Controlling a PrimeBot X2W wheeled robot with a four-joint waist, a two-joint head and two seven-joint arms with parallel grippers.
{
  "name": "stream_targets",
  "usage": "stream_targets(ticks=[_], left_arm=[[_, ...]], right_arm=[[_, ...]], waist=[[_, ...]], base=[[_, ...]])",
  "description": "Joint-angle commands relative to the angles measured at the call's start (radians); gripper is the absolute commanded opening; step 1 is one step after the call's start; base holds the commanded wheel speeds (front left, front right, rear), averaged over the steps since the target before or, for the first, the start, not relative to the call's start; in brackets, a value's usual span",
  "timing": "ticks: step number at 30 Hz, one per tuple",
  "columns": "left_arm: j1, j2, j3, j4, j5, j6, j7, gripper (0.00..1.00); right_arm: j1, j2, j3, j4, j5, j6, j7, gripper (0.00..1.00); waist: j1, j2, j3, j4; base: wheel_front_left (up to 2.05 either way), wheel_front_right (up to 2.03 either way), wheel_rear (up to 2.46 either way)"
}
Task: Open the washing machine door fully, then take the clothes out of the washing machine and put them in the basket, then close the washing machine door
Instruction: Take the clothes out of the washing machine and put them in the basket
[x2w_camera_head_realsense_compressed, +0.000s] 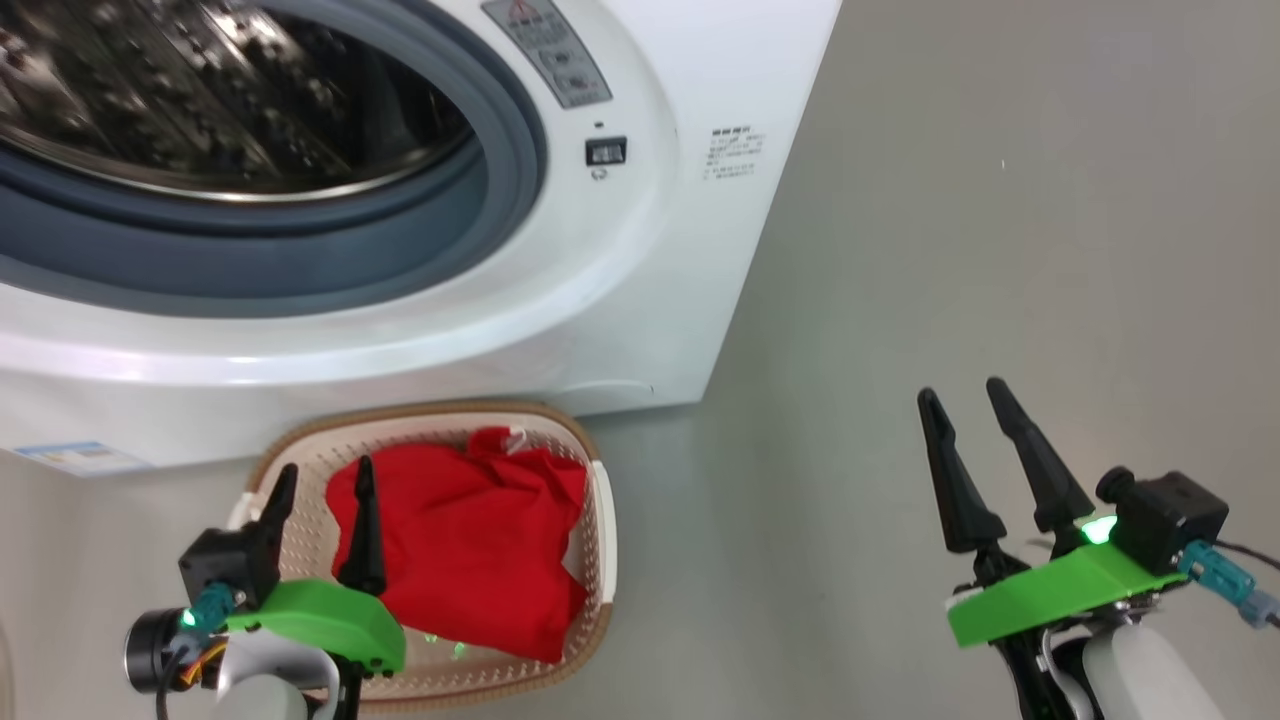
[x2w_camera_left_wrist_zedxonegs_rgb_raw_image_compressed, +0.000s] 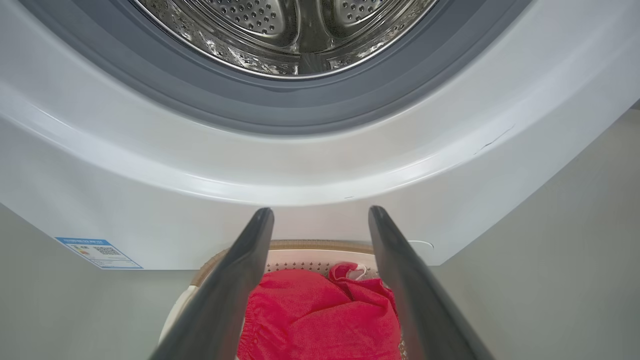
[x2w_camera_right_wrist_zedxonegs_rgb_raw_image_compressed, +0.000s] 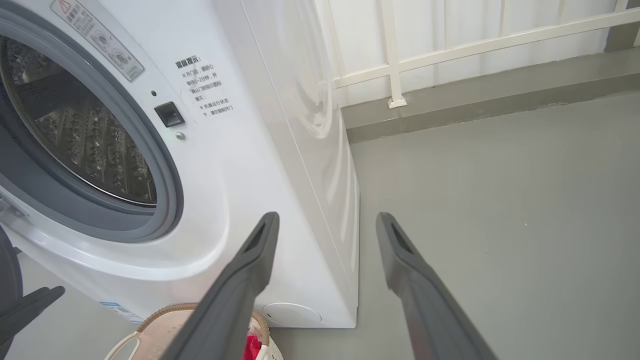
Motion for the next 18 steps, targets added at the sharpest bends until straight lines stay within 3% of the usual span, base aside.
stream_targets(ticks=[1,18], left_arm=[[0.027,0.018,0.024,-0.046,-0.004,-0.003,-0.005,1.00],[0.186,0.018,0.028,-0.307,-0.012,-0.002,-0.005,1.00]], right_arm=[[0.020,-0.011,0.018,-0.020,-0.011,0.000,-0.006,1.00],[0.125,-0.015,-0.002,-0.016,-0.020,0.000,-0.006,1.00]], waist=[[-0.0001,0.0000,-0.053,0.019],[-0.0001,0.0000,-0.176,0.043]], base=[[0.00,0.00,0.00],[0.00,0.00,0.00]])
